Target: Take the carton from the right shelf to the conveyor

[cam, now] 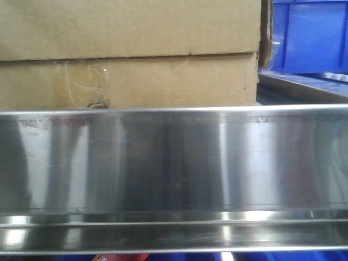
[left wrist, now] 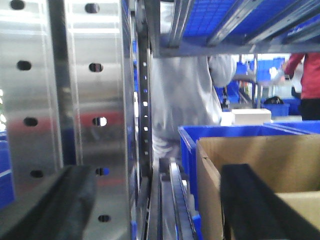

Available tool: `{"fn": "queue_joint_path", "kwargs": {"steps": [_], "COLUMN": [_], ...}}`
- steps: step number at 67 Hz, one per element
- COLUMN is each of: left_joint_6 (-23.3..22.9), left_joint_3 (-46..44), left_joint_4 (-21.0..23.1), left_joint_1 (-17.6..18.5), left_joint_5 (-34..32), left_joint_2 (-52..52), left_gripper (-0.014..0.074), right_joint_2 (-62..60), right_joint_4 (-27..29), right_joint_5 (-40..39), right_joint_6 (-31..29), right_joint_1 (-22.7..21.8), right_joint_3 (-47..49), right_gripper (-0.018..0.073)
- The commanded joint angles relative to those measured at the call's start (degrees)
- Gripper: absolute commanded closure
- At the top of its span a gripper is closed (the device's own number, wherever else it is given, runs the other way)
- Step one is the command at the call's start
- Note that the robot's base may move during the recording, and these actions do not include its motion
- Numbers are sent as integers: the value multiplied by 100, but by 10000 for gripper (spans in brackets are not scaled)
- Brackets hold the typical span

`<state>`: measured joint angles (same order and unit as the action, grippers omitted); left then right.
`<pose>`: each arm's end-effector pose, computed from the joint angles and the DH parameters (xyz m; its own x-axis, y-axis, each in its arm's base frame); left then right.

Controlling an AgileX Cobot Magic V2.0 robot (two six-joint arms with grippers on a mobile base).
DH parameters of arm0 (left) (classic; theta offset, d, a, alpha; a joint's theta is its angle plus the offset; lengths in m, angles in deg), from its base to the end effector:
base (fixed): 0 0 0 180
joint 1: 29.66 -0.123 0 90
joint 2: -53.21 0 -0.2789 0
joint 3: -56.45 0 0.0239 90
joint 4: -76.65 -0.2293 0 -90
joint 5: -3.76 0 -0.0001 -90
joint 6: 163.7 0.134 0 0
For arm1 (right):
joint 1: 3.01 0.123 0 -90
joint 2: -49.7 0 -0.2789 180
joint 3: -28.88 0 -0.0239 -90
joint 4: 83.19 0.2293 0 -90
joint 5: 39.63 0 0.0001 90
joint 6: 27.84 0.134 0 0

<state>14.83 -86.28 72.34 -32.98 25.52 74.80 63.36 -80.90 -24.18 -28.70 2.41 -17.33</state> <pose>0.0564 0.0070 0.3865 0.1597 0.0535 -0.9857 -0.0925 0.9949 0.0390 0.0446 0.0057 0.3585 0.2500 0.0473 -0.9671 -0.1106 0.9937 0.0200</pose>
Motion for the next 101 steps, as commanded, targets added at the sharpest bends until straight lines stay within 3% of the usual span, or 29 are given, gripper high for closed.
{"fn": "queue_joint_path", "kwargs": {"steps": [1,10,17,25,31,36,50,63,72,86,101], "left_joint_6": [83,949,979,979,979,979,221,-664,-947,-970,-944], "left_joint_3": [-352,-947,-1392,-1988,-2420,-2864,-4553,-5799,-6319,-6564,-6564], "left_joint_4": [130,685,843,896,896,910,787,-151,-601,-735,-604], "left_joint_1": [238,958,1436,2001,2203,2196,1928,1832,1832,1768,1233], "left_joint_5": [271,1072,1498,1648,1690,1832,2698,3933,4627,4821,4821], "left_joint_2": [283,815,1381,2294,2860,3413,4865,5959,6556,7116,7463], "left_gripper": [129,131,131,131,131,131,131,131,131,131,131], "right_joint_2": [114,401,841,1593,2293,2899,4944,6598,7541,8608,9200], "right_joint_4": [-150,306,632,1218,1292,1292,1292,1188,454,-1162,-1064], "right_joint_5": [-62,223,559,855,1113,1507,3110,4472,5451,5451,5451], "right_joint_6": [-35,-35,-195,-805,-874,-874,-874,-527,313,1194,1506], "right_joint_1": [-19,66,252,639,1018,1315,1763,1764,1996,2983,2875], "right_joint_3": [71,421,881,1526,2130,2698,4858,6778,7928,9005,9032], "right_gripper": [3,11,11,11,11,11,11,11,11,11,11]}}
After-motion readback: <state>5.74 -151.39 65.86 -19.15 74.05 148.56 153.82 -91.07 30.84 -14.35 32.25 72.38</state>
